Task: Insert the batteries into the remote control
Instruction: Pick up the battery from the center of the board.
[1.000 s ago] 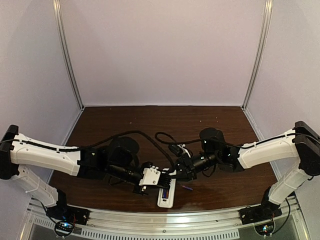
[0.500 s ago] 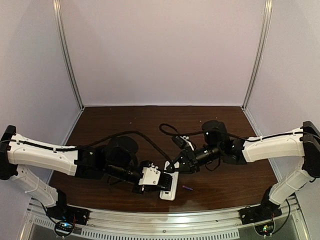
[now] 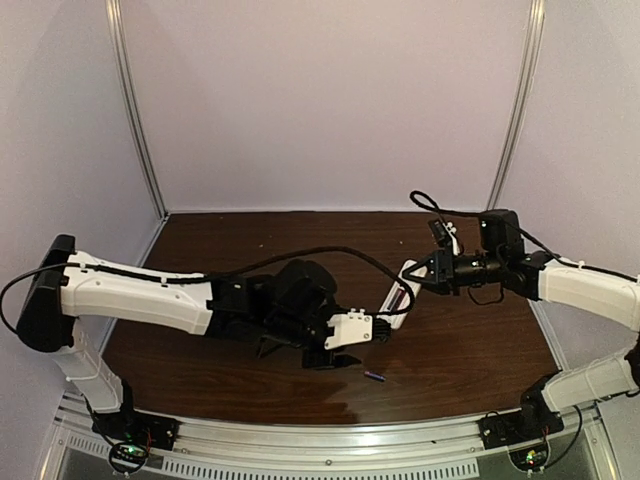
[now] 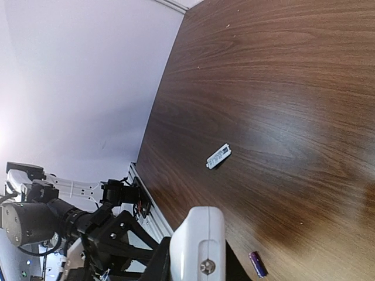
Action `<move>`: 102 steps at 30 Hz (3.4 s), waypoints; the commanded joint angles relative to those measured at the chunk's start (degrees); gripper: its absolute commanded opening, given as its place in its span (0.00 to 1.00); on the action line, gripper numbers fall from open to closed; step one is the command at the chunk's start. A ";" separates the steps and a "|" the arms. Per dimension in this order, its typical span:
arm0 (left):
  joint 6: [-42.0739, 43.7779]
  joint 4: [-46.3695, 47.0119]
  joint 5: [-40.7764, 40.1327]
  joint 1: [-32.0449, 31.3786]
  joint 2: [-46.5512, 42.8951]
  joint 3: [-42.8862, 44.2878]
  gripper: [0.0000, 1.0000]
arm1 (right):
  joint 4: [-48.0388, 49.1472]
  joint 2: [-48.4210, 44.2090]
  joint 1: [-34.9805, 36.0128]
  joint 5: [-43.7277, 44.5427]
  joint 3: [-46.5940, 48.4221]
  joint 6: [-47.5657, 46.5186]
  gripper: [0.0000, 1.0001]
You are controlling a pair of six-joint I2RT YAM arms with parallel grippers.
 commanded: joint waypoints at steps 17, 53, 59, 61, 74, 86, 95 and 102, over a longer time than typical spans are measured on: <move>0.48 -12.58 1.88 -0.02 23.62 18.03 0.38 | -4.97 -14.21 -9.53 -7.22 -7.61 -9.37 0.00; 3.50 -24.84 4.77 0.01 35.50 33.21 0.10 | -16.63 -15.26 -10.62 1.98 -3.89 -17.30 0.00; 1.25 -27.60 5.19 0.07 33.65 28.09 0.04 | -14.84 -15.85 -10.63 1.09 -3.89 -16.83 0.00; 0.05 -28.27 3.68 0.03 33.21 25.69 0.03 | -13.67 -15.87 -10.59 0.66 -4.04 -16.21 0.00; -4.25 -31.22 -3.15 0.03 30.90 18.60 0.04 | -6.45 -19.92 -10.62 -4.81 -6.43 -13.02 0.00; -4.97 -32.34 -4.86 0.01 33.86 20.69 0.06 | -8.13 -20.25 -10.61 -2.51 -4.95 -13.19 0.00; -11.55 -22.80 1.30 4.20 19.53 12.86 0.00 | -4.19 -18.04 -10.40 -1.85 -6.93 -11.01 0.00; -21.60 -1.95 1.82 8.32 -5.64 0.57 0.00 | 9.01 -15.53 -5.19 1.20 -10.54 -2.66 0.00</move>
